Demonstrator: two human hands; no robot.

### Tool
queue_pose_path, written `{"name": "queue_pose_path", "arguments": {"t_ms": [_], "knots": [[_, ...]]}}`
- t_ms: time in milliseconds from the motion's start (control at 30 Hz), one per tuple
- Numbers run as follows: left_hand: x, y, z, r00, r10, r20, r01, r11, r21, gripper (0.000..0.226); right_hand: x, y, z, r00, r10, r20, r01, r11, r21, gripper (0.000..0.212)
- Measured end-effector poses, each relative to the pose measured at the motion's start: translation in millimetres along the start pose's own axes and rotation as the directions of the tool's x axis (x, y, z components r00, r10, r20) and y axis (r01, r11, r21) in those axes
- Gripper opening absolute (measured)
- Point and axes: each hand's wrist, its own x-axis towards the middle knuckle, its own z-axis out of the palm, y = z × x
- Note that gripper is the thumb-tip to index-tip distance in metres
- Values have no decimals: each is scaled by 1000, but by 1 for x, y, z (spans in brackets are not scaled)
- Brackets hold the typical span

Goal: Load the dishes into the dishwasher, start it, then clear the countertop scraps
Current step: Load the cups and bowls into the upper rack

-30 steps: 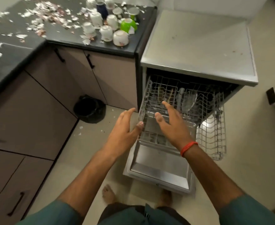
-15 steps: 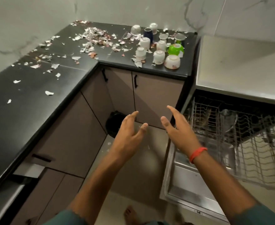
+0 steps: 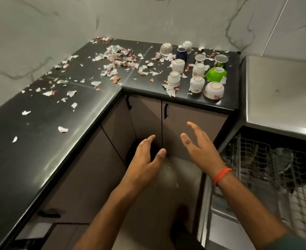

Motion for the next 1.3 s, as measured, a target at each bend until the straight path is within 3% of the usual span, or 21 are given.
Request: {"name": "queue_pose_path", "arguments": {"t_ms": [533, 833, 1033, 1167, 1300], "knots": [[225, 78, 13, 991, 105, 88, -110, 992, 57, 66, 183, 12, -69, 995, 54, -87, -54, 999, 2, 61], [360, 73, 4, 978, 187, 90, -188, 982, -2, 67, 270, 16, -71, 981, 82, -178, -100, 990, -94, 64], [437, 60, 11, 970, 223, 99, -232, 969, 83, 66, 334, 24, -65, 973, 90, -210, -151, 945, -291, 75], [468, 49, 17, 949, 263, 174, -293, 939, 181, 72, 364, 34, -57, 968, 184, -171, -249, 800, -546, 82], [490, 43, 19, 949, 230, 214, -274, 940, 205, 74, 382, 43, -48, 965, 204, -162, -259, 689, -677, 80]]}}
